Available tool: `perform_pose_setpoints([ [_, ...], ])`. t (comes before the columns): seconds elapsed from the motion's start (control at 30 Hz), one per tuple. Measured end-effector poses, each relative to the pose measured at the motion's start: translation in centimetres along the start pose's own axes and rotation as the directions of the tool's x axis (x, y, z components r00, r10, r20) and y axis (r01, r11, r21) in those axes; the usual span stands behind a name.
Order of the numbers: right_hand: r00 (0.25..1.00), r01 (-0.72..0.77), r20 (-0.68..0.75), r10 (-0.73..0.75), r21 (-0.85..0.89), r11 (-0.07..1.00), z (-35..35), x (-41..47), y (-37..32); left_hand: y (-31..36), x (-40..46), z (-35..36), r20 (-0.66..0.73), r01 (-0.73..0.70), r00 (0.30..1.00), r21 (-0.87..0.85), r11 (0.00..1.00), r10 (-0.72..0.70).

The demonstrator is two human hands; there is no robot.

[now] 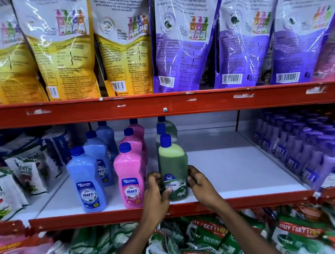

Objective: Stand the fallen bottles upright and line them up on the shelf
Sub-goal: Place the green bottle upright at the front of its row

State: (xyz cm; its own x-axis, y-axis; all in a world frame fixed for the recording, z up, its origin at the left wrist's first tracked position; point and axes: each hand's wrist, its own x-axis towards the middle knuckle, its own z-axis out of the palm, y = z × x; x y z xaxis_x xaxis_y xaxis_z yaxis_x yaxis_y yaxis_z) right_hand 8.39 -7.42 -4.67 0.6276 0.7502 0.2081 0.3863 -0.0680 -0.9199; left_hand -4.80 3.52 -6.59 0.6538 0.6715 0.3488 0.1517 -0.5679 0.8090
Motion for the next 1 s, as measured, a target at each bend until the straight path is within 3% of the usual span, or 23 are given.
perform_pose_setpoints([
  [0.33,0.997,0.010,-0.081,-0.008,0.020,1.000,1.0,-2.7,0.1,-0.5,-2.1,-1.2,-0.006,-0.133,0.991,-0.010,0.991,0.133],
  [0.43,0.981,0.019,-0.192,-0.020,-0.008,1.000,2.6,-4.2,0.6,-1.5,-4.3,-2.1,-0.198,-0.179,0.964,0.010,0.984,0.178],
  [0.5,0.975,0.017,-0.219,-0.029,-0.057,0.998,4.2,-4.6,0.2,-2.6,-5.4,-3.2,-0.373,-0.195,0.906,0.054,0.979,0.200],
  [0.57,0.965,0.012,-0.260,-0.040,-0.108,0.994,5.5,-4.2,-0.6,-3.4,-5.3,-4.3,-0.472,-0.142,0.865,0.093,0.985,0.169],
  [0.73,0.903,-0.041,-0.428,-0.026,-0.147,0.988,7.4,-2.7,-2.0,-3.2,-3.1,-6.0,-0.388,0.041,0.922,0.099,0.994,0.000],
  [1.0,0.871,-0.132,-0.492,0.001,-0.231,0.964,8.0,-2.0,-1.4,-3.3,-2.4,-6.3,-0.373,0.077,0.927,0.100,0.992,-0.035],
])
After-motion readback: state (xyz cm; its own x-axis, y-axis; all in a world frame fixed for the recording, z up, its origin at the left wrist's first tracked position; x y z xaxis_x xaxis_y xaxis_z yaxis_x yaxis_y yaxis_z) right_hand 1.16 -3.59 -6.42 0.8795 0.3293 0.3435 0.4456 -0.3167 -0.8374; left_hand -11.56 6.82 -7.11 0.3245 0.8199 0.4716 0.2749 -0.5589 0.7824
